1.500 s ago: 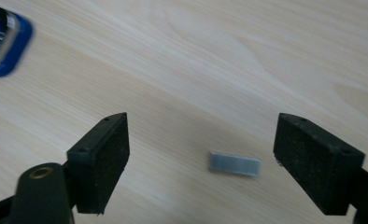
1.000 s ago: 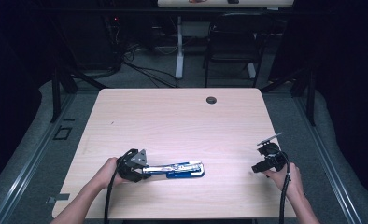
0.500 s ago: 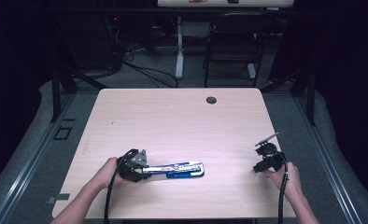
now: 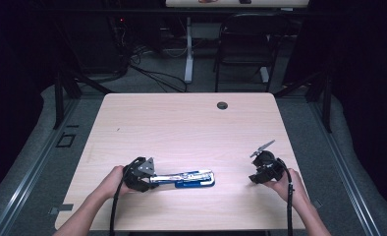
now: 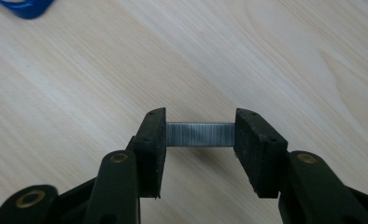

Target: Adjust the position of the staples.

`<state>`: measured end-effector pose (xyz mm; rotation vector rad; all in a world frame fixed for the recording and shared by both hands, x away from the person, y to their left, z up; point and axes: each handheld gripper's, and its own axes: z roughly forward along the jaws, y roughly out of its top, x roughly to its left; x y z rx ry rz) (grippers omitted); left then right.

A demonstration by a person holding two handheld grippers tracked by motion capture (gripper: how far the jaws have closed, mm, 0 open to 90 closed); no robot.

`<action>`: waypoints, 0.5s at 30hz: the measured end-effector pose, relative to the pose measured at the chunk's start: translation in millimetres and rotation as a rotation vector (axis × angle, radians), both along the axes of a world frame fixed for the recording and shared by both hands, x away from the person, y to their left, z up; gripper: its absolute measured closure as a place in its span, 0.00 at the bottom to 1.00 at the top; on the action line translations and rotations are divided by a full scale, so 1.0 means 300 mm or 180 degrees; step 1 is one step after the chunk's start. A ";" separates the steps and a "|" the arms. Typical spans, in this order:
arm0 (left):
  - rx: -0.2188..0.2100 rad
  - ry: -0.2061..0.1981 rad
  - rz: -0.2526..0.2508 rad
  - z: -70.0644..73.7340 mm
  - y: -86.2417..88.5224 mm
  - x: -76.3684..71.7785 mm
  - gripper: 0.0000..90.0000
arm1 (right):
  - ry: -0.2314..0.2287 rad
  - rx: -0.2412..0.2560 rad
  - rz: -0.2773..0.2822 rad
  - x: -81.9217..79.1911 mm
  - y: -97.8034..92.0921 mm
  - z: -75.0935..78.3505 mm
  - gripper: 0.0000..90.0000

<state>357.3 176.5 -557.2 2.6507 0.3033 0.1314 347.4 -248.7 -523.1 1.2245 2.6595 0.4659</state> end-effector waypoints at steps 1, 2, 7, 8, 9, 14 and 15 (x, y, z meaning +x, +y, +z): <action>-0.0003 0.0003 -0.0006 0.000 0.001 0.001 0.70 | -0.0034 0.0053 0.0065 -0.003 0.016 0.000 0.61; -0.0009 0.0005 -0.0008 -0.001 0.001 0.002 0.70 | -0.0068 0.0036 0.0134 -0.004 0.028 0.004 0.61; 0.0000 -0.0011 -0.0013 0.000 0.001 -0.001 0.70 | -0.0156 0.0027 0.0440 -0.004 0.088 0.012 0.61; -0.0007 -0.0029 -0.0005 -0.001 0.000 -0.001 0.70 | -0.0160 0.0029 0.0497 -0.005 0.100 0.010 0.61; -0.0005 -0.0028 -0.0005 -0.001 0.000 -0.001 0.70 | -0.0153 0.0025 0.0570 -0.005 0.111 0.007 0.61; -0.0002 -0.0022 0.0001 -0.001 0.000 -0.001 0.70 | -0.0123 -0.0020 0.0840 -0.009 0.167 -0.009 0.61; -0.0002 -0.0032 -0.0001 -0.001 -0.001 -0.002 0.70 | -0.0124 -0.0034 0.0905 -0.010 0.179 -0.012 0.61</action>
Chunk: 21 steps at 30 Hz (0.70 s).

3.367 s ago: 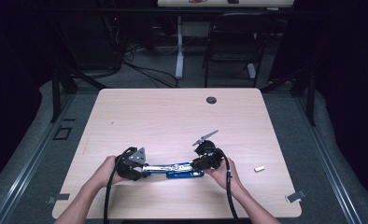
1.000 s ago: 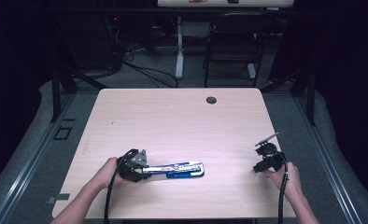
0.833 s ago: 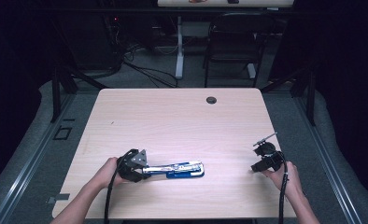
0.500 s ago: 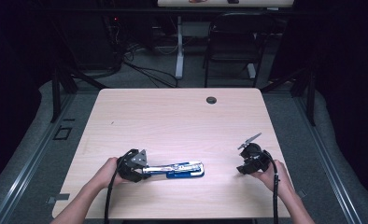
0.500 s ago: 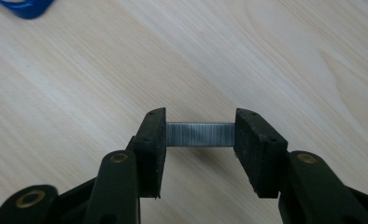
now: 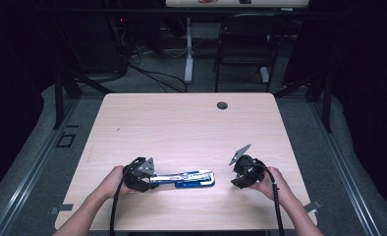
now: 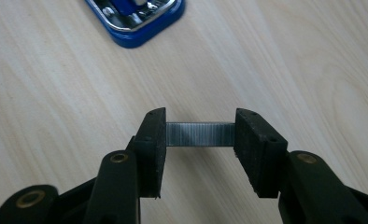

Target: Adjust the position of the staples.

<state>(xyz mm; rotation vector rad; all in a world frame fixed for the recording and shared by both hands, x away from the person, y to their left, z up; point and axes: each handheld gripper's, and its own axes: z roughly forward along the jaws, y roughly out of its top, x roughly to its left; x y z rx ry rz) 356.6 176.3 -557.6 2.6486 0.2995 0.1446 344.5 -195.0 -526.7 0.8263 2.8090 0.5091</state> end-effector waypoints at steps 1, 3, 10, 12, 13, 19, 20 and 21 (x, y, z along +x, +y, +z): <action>0.0004 -0.0006 0.0004 0.000 -0.001 -0.001 0.70 | -0.0002 -0.0010 0.0056 -0.001 0.012 -0.003 0.61; 0.0006 -0.0008 0.0002 0.000 0.000 -0.001 0.70 | -0.0020 -0.0062 0.0159 -0.002 0.035 -0.010 0.61; 0.0018 -0.0023 0.0012 0.001 -0.002 -0.004 0.70 | -0.0013 -0.0202 0.0545 0.004 0.085 -0.034 0.61; 0.0014 -0.0028 0.0023 0.001 -0.002 -0.006 0.70 | -0.0024 -0.0203 0.0660 0.005 0.091 -0.037 0.61; 0.0018 -0.0035 0.0011 0.001 -0.002 -0.005 0.70 | -0.0038 -0.0229 0.0719 0.007 0.095 -0.034 0.61; 0.0010 -0.0030 0.0028 0.000 -0.002 -0.007 0.70 | 0.0114 -0.0375 0.0791 0.026 0.113 -0.063 0.61; 0.0008 -0.0030 0.0028 0.000 -0.001 -0.007 0.70 | 0.0137 -0.0315 0.0762 0.028 0.112 -0.067 0.60; 0.0005 -0.0028 0.0027 0.000 -0.001 -0.006 0.70 | 0.0145 -0.0330 0.0742 0.030 0.110 -0.067 0.56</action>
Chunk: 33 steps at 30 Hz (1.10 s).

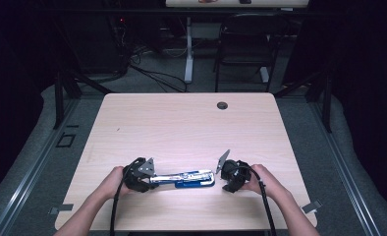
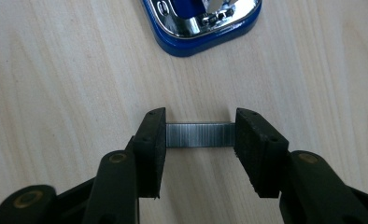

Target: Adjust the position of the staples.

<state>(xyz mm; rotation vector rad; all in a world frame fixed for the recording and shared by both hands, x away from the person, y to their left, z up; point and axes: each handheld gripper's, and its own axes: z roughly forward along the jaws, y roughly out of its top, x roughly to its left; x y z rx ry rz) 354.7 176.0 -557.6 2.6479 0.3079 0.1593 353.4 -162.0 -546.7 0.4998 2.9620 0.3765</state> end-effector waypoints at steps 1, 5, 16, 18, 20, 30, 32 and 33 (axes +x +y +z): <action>0.0002 0.0002 -0.0003 0.000 0.000 0.000 0.70 | 0.0018 0.0003 -0.0053 0.002 -0.002 0.000 0.49; 0.0015 -0.0009 -0.0018 0.001 -0.001 0.001 0.70 | 0.0106 0.0260 -0.0366 0.013 -0.024 0.019 0.35; -0.0007 -0.0005 0.0000 -0.001 0.001 0.000 0.70 | 0.0152 0.0741 -0.1492 -0.016 -0.077 0.083 0.27; -0.0010 0.0005 -0.0001 -0.001 0.001 0.001 0.70 | 0.0173 0.0708 -0.1610 -0.020 -0.083 0.083 0.29; 0.0000 0.0004 -0.0008 -0.001 0.000 0.002 0.70 | 0.0162 0.0578 -0.1695 -0.022 -0.079 0.079 0.35; 0.0001 0.0001 -0.0010 -0.001 0.000 0.001 0.70 | 0.0113 0.0444 -0.1888 -0.001 -0.030 0.027 0.40; -0.0002 0.0004 -0.0010 -0.001 0.000 0.002 0.70 | 0.0085 0.0408 -0.1890 0.001 -0.018 0.013 0.41; -0.0001 0.0005 -0.0012 -0.001 0.000 0.002 0.70 | 0.0080 0.0380 -0.1884 0.002 -0.015 0.009 0.42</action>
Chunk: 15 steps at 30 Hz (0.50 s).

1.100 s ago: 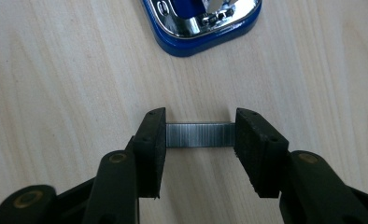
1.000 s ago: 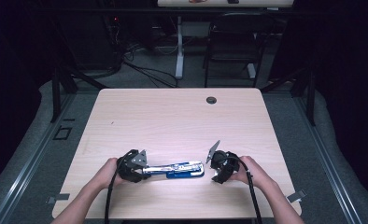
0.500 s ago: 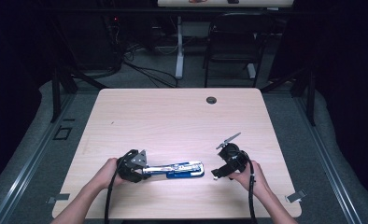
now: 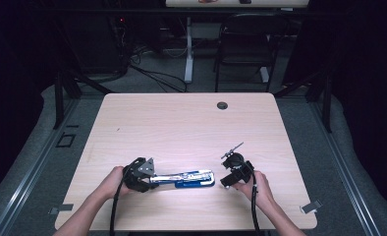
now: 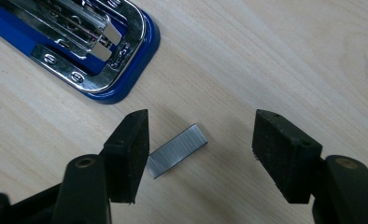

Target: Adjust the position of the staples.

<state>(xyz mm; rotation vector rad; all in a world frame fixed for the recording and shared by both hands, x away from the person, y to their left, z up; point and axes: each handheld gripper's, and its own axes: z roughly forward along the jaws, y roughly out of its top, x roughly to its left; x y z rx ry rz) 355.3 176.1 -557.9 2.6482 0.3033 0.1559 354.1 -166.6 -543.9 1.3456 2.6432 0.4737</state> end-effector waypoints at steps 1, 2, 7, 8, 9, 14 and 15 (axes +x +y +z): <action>0.0000 0.0000 -0.0001 0.000 0.000 0.000 0.70 | -0.0013 0.0004 -0.0004 0.000 0.004 -0.006 0.42; 0.0000 0.0001 -0.0001 0.000 0.000 0.000 0.70 | 0.0012 0.0006 0.0019 0.000 0.006 -0.010 0.43; 0.0004 0.0001 -0.0009 0.000 0.000 0.001 0.70 | 0.0019 -0.0105 0.0081 -0.004 0.011 -0.018 0.50; 0.0003 0.0001 -0.0009 0.000 0.000 0.001 0.70 | 0.0018 -0.0123 0.0089 -0.005 0.010 -0.017 0.51; 0.0003 0.0001 -0.0009 0.000 0.000 0.001 0.70 | 0.0015 -0.0116 0.0092 -0.006 0.008 -0.016 0.53; 0.0007 0.0003 -0.0011 0.001 -0.001 0.001 0.70 | 0.0063 -0.0114 0.0088 -0.005 -0.013 -0.011 0.66; 0.0008 0.0006 -0.0014 0.001 -0.001 0.002 0.70 | 0.0082 -0.0127 0.0074 -0.006 -0.015 -0.009 0.67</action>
